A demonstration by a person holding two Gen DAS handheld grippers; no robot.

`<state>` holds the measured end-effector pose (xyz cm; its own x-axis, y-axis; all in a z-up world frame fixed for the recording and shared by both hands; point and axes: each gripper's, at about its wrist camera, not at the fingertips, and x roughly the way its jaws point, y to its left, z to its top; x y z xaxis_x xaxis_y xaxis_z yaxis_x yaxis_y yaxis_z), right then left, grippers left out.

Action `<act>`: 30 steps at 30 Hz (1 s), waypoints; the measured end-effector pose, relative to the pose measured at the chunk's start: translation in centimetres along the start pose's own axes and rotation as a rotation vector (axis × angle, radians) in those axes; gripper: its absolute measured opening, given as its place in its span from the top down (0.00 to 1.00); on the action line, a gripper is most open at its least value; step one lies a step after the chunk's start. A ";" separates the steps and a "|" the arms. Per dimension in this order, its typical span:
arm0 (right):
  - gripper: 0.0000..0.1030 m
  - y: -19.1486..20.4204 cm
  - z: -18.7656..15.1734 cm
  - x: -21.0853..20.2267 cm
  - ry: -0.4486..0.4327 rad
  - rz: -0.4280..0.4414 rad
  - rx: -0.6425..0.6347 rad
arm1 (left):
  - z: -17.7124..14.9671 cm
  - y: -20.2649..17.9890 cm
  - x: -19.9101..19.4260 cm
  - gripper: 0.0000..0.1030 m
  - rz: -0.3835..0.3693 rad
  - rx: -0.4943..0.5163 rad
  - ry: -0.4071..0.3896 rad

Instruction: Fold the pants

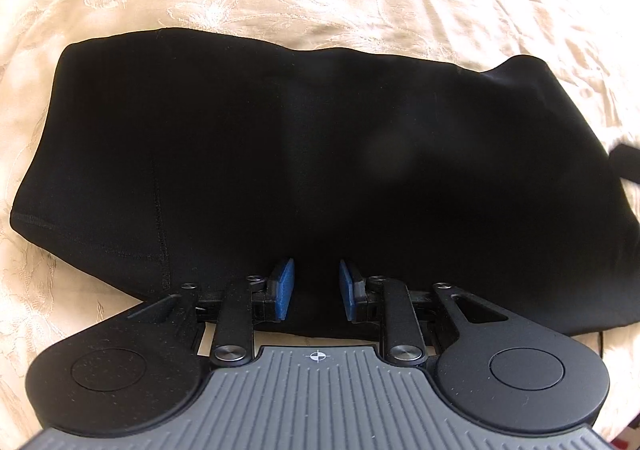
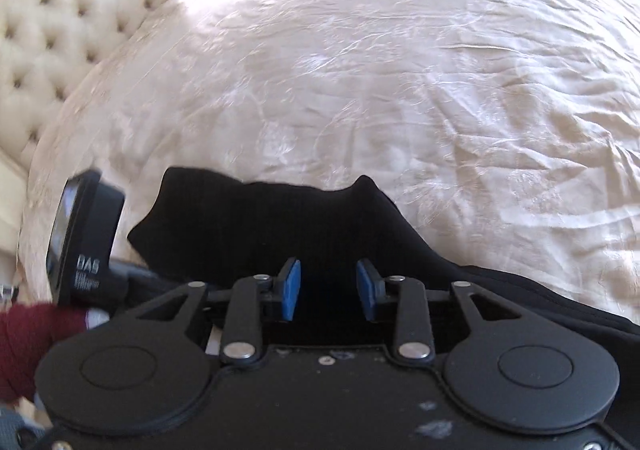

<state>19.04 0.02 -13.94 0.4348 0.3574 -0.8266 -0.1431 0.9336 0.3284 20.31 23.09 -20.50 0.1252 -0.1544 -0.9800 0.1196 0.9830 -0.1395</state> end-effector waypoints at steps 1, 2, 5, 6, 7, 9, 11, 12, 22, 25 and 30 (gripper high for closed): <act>0.66 -0.6 0.6 0.2 0.001 -0.004 0.023 | 0.0 0.0 0.0 0.76 0.000 0.001 -0.001; 0.66 -1.0 1.3 0.5 0.001 -0.007 0.035 | 0.0 -0.1 0.0 0.76 -0.001 0.002 -0.001; 0.66 -1.9 3.3 1.5 -0.005 -0.025 0.036 | -0.1 0.0 -0.1 0.76 -0.005 -0.002 -0.003; 0.66 -2.1 4.0 1.9 -0.007 -0.026 0.033 | 0.0 0.0 -0.3 0.76 -0.006 -0.003 -0.003; 0.65 -2.4 4.6 2.5 0.003 -0.024 0.035 | 0.0 0.0 -0.3 0.76 -0.006 -0.002 -0.004; 0.64 -2.8 5.9 3.8 0.036 -0.022 0.044 | 0.0 0.0 -0.3 0.76 -0.006 -0.001 -0.004; 0.62 -3.2 6.5 5.4 0.078 -0.012 0.053 | 0.0 0.0 -0.2 0.76 -0.005 0.000 -0.003; 0.62 -3.3 6.8 6.3 0.112 0.007 0.063 | 0.0 0.0 -0.2 0.76 -0.005 0.001 -0.003; 0.60 -2.6 6.3 8.8 0.215 0.151 0.060 | 0.1 0.1 0.0 0.76 -0.007 -0.008 0.002; 0.61 -4.1 7.6 8.5 0.048 0.159 0.180 | 0.2 0.1 -0.1 0.76 -0.006 -0.006 0.004; 0.61 -4.5 9.4 9.1 0.026 0.162 0.237 | 0.2 0.2 0.3 0.76 -0.009 -0.011 0.008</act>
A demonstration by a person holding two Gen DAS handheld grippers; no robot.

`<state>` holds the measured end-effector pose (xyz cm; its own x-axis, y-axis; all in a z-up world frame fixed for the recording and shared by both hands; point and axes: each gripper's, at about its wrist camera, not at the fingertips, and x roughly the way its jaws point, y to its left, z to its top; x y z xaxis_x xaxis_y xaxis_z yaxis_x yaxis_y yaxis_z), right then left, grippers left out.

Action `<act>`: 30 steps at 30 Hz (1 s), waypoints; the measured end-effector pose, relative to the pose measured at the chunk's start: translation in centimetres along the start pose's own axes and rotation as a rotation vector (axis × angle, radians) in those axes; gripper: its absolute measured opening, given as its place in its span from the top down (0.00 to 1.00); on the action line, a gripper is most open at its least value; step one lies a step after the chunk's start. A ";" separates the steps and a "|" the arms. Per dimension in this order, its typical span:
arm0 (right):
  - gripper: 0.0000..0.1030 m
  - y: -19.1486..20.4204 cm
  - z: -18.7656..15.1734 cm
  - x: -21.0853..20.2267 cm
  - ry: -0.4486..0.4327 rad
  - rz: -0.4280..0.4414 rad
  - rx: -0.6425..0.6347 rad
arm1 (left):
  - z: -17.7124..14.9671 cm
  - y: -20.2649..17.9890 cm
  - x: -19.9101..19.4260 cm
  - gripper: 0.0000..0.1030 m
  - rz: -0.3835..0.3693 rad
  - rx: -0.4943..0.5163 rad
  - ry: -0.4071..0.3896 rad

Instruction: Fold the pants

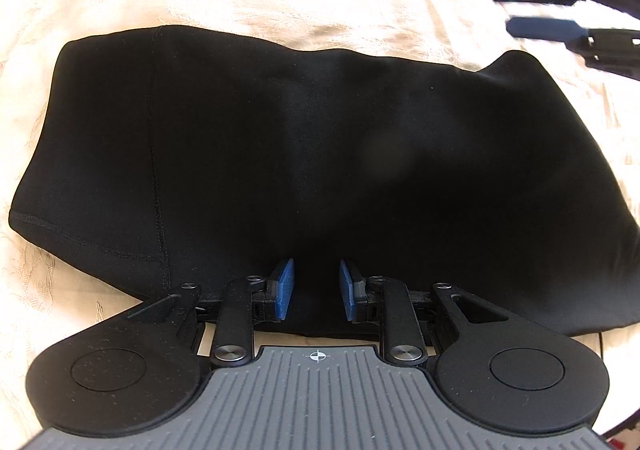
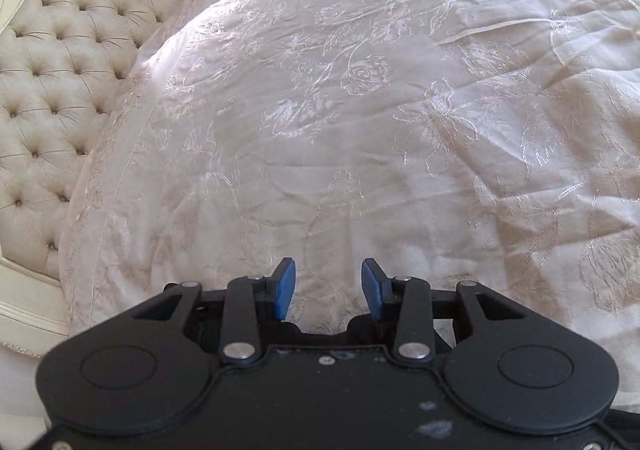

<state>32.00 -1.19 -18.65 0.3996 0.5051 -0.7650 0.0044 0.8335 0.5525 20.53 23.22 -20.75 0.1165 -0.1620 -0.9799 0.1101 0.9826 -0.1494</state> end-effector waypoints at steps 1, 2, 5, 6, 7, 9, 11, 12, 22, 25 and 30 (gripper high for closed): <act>0.61 0.1 0.1 0.0 0.008 -0.005 -0.010 | 0.0 0.0 0.0 0.76 0.000 -0.001 0.000; 0.61 0.2 0.2 -0.1 0.033 -0.017 -0.027 | 0.0 0.0 0.0 0.76 0.000 -0.002 -0.001; 0.61 0.4 -0.1 0.0 0.120 -0.061 -0.088 | -0.1 0.0 0.1 0.76 0.004 -0.001 -0.003; 0.61 0.2 -0.7 0.1 0.148 -0.069 -0.101 | -0.1 -0.1 0.1 0.76 0.005 -0.001 -0.003; 0.61 0.1 -0.9 0.1 0.163 -0.068 -0.101 | -0.1 -0.1 0.1 0.76 0.006 0.000 -0.003; 0.61 -0.3 -1.6 0.2 0.179 -0.057 -0.081 | -0.2 -0.1 0.1 0.76 0.006 0.001 -0.004; 0.61 -0.5 -2.0 0.5 0.178 -0.054 -0.049 | -0.2 -0.1 0.0 0.76 0.003 0.003 -0.005; 0.64 -0.7 -2.0 0.8 0.178 -0.048 -0.029 | -0.3 -0.1 0.0 0.76 0.000 0.004 -0.008; 0.91 0.6 -2.7 3.4 0.052 -0.210 -0.195 | -1.0 -0.5 -0.7 0.76 0.010 0.057 -0.023; 0.79 -0.2 -2.1 3.7 0.045 -0.215 -0.124 | -0.9 -0.7 -1.7 0.76 0.020 0.091 -0.027; 0.76 1.5 -3.7 -2.9 -0.158 -0.249 -0.176 | -0.9 -1.0 -3.5 0.76 0.038 0.142 -0.087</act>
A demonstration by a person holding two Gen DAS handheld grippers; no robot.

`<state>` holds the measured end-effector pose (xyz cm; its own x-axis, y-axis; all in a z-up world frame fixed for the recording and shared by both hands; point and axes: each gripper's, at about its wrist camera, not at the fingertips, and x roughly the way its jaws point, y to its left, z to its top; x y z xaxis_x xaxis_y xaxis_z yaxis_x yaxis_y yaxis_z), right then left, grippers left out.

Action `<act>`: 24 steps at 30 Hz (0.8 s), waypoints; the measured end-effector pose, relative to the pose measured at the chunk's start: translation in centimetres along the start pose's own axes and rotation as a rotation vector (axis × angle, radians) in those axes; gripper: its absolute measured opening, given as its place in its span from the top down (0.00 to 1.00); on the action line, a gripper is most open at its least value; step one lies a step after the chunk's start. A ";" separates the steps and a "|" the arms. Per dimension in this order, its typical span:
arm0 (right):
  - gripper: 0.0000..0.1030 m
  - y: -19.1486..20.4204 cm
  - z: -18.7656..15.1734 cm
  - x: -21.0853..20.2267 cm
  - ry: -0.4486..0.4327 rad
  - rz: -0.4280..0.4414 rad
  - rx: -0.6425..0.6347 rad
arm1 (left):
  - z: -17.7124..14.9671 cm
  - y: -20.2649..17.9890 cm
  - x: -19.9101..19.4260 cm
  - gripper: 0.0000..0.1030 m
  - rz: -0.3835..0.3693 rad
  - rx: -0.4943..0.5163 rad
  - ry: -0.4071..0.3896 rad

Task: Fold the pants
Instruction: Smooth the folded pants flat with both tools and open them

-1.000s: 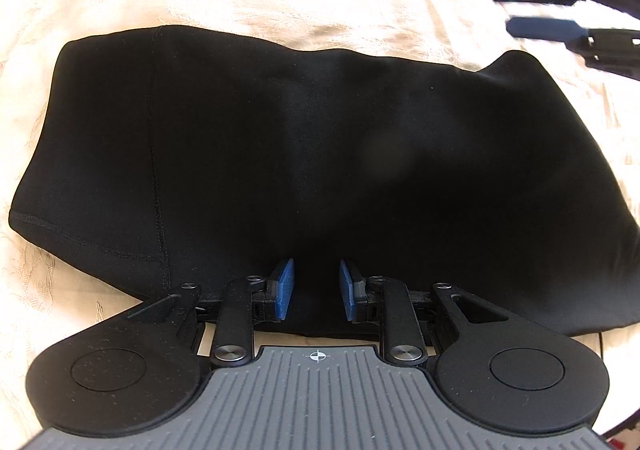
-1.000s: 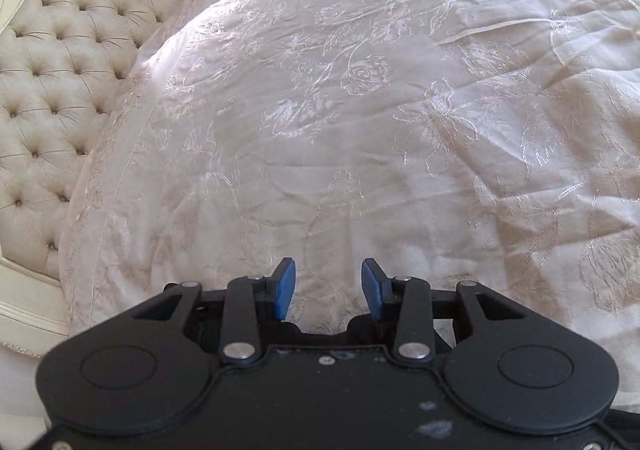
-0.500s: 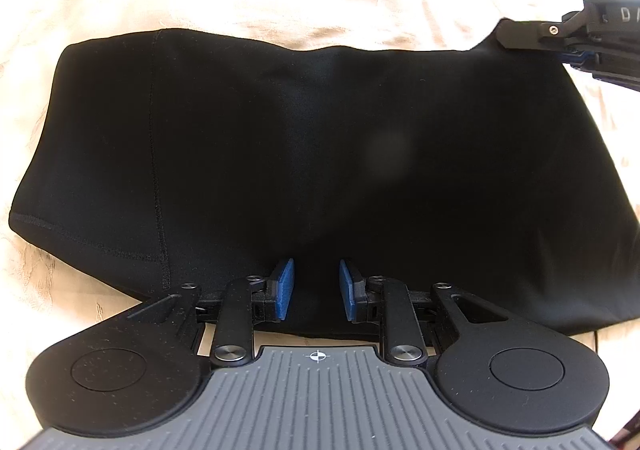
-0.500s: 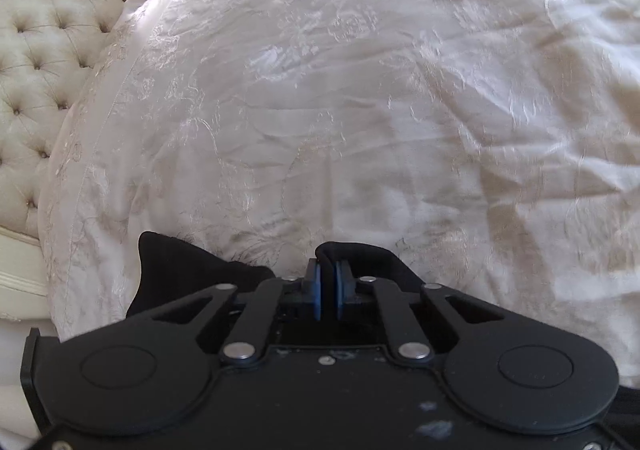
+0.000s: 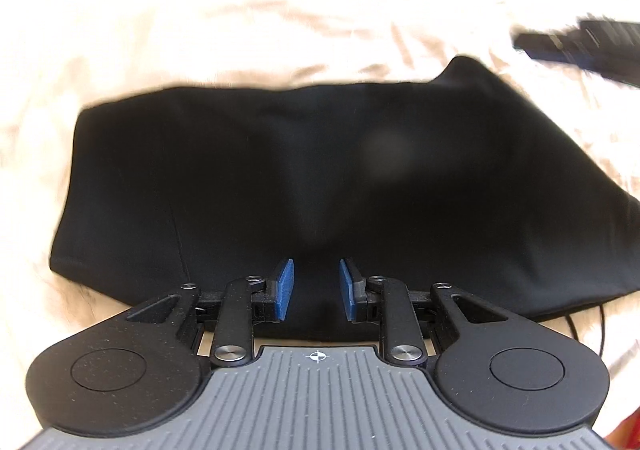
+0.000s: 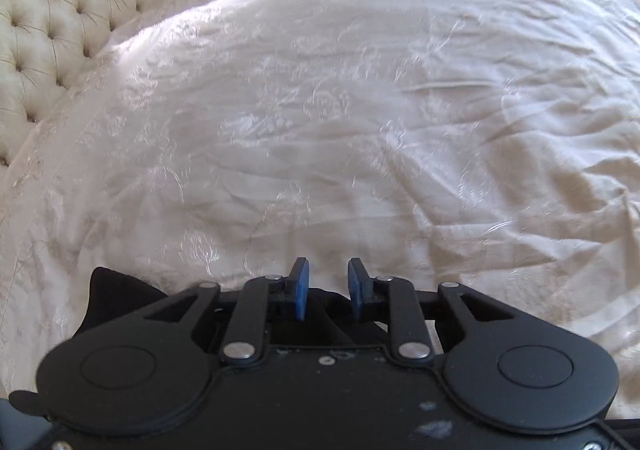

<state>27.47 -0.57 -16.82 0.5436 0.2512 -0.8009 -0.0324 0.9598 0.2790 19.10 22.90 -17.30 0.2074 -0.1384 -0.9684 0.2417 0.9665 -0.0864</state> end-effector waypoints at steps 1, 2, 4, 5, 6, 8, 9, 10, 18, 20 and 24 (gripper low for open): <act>0.76 -0.2 -0.5 -1.3 -0.015 -0.002 0.000 | 0.0 0.0 -0.1 0.76 -0.003 0.007 -0.003; 0.76 -0.5 -1.2 -2.3 -0.020 -0.002 0.002 | 0.0 0.0 0.1 0.76 -0.007 0.011 0.001; 0.76 -1.1 -3.5 -4.4 -0.002 -0.018 0.014 | 0.0 0.0 0.6 0.76 -0.006 0.017 0.020; 0.76 -1.5 -4.8 -5.0 0.019 -0.030 0.021 | -0.1 0.1 1.1 0.76 0.000 0.021 0.035; 0.76 -1.8 -6.1 -5.5 0.047 -0.042 0.031 | -0.2 0.2 1.5 0.76 0.007 0.027 0.052; 0.76 -2.4 -9.6 -5.9 0.127 -0.084 0.055 | -0.7 0.0 1.9 0.76 0.017 0.058 0.054; 0.76 -2.7 -11.1 -5.8 0.175 -0.110 0.064 | -0.8 -0.2 1.9 0.76 0.023 0.076 0.052; 0.76 -3.0 -13.0 -5.3 0.254 -0.140 0.077 | -0.8 -0.5 1.7 0.76 0.030 0.093 0.053; 0.76 -3.5 -15.8 -8.9 0.179 -0.191 0.224 | 1.1 -4.7 -0.3 0.76 -0.043 0.237 -0.031; 0.76 -3.6 -15.6 -9.7 0.147 -0.214 0.247 | 2.5 -6.1 -0.3 0.76 -0.069 0.282 -0.053; 0.76 -3.5 -16.0 -12.1 0.089 -0.246 0.298 | 6.7 -8.1 0.1 0.76 -0.126 0.241 -0.085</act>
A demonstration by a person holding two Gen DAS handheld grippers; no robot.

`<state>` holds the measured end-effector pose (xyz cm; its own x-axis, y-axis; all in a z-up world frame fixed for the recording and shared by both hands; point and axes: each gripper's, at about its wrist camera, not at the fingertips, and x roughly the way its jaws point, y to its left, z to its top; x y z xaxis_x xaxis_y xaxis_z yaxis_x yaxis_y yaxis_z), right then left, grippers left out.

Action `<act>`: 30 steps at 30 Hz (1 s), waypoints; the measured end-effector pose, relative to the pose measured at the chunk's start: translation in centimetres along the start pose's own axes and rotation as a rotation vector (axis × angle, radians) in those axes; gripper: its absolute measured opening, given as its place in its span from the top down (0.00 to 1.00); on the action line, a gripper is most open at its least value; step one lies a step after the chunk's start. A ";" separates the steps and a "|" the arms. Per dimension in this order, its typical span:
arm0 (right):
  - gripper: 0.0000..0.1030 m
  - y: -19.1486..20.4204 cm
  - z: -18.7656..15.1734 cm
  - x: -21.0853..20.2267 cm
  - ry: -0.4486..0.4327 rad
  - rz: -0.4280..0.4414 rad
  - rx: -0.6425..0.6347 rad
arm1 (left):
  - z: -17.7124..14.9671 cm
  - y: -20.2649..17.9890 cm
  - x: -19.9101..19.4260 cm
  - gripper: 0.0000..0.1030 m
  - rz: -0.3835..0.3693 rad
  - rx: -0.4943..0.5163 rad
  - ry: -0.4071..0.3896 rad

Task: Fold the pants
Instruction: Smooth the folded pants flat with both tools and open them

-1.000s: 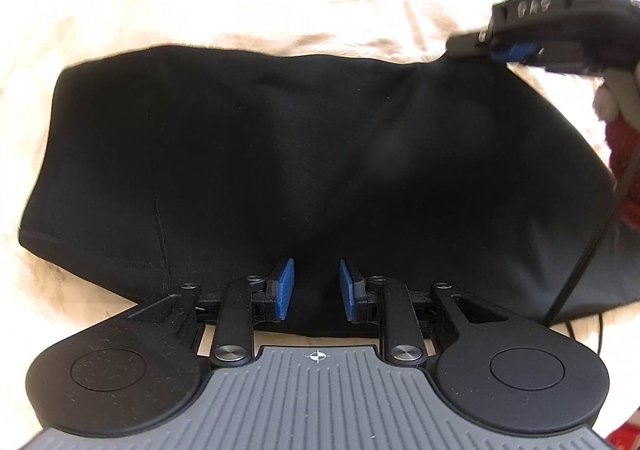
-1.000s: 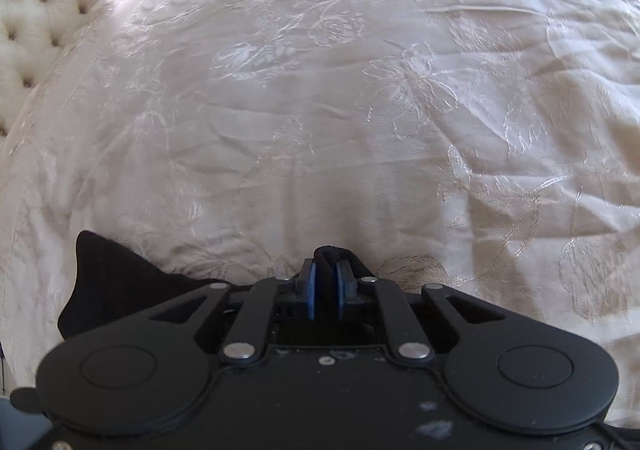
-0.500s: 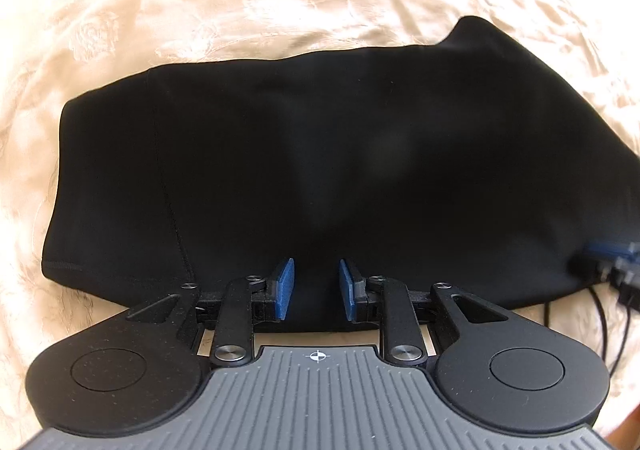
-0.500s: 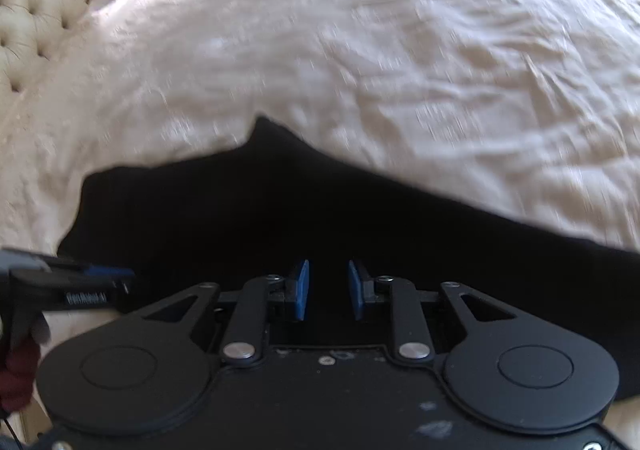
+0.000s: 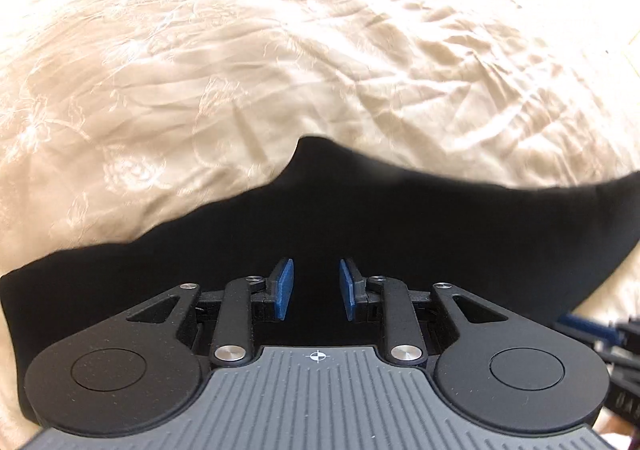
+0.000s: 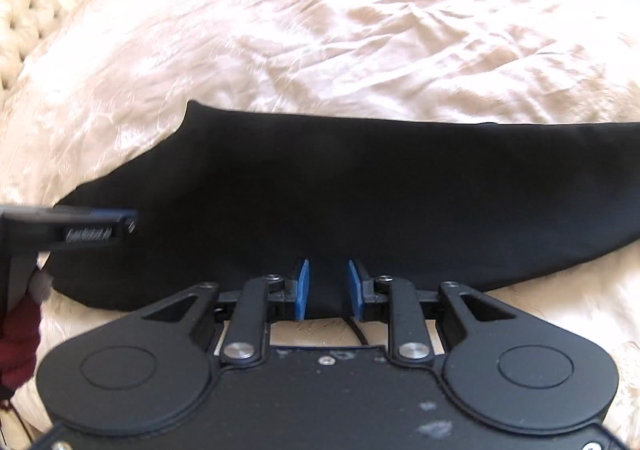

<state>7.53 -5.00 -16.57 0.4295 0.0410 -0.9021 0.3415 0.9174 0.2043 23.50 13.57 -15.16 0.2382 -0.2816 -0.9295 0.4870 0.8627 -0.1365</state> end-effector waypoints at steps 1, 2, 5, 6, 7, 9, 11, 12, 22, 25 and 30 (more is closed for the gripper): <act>0.76 -0.2 -0.2 -0.4 -0.010 -0.007 0.008 | 1.1 0.2 0.5 0.76 -0.005 -0.030 -0.002; 0.76 -0.4 -0.5 -0.9 -0.020 -0.019 0.020 | 2.0 0.4 1.1 0.76 -0.005 -0.058 -0.001; 0.76 -1.3 -1.4 -2.2 -0.039 -0.042 0.077 | 4.1 0.9 3.8 0.76 0.014 -0.115 0.040; 0.76 -1.6 -1.4 -2.6 -0.046 -0.049 0.100 | 4.2 1.1 4.7 0.76 0.022 -0.121 0.071; 0.76 -1.6 -1.6 -2.8 -0.052 -0.059 0.121 | 3.8 0.9 5.6 0.76 0.033 -0.115 0.095; 0.76 -2.0 -2.3 -3.5 -0.059 -0.075 0.156 | 3.5 0.1 6.7 0.75 0.064 -0.079 0.097; 0.76 -2.5 -3.0 -4.0 -0.064 -0.088 0.186 | 3.3 -0.7 6.2 0.75 0.097 -0.040 0.086; 0.76 -2.3 -3.1 -3.9 -0.064 -0.094 0.202 | 3.1 -1.0 5.7 0.75 0.104 -0.029 0.073; 0.76 -5.8 -2.5 -3.8 -0.067 -0.117 0.256 | -0.4 -3.1 1.2 0.75 0.100 -0.057 0.033; 0.76 -7.7 -1.8 -4.0 -0.078 -0.115 0.260 | -1.7 -6.0 0.7 0.75 0.108 -0.042 0.043; 0.76 -13.2 -0.2 -5.0 -0.117 -0.092 0.257 | -2.6 -13.6 0.6 0.75 0.098 -0.026 0.040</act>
<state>0.72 -17.27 -14.81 0.4747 -0.0975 -0.8747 0.5778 0.7842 0.2262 14.80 2.74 -14.79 0.2501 -0.1788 -0.9516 0.4407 0.8961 -0.0525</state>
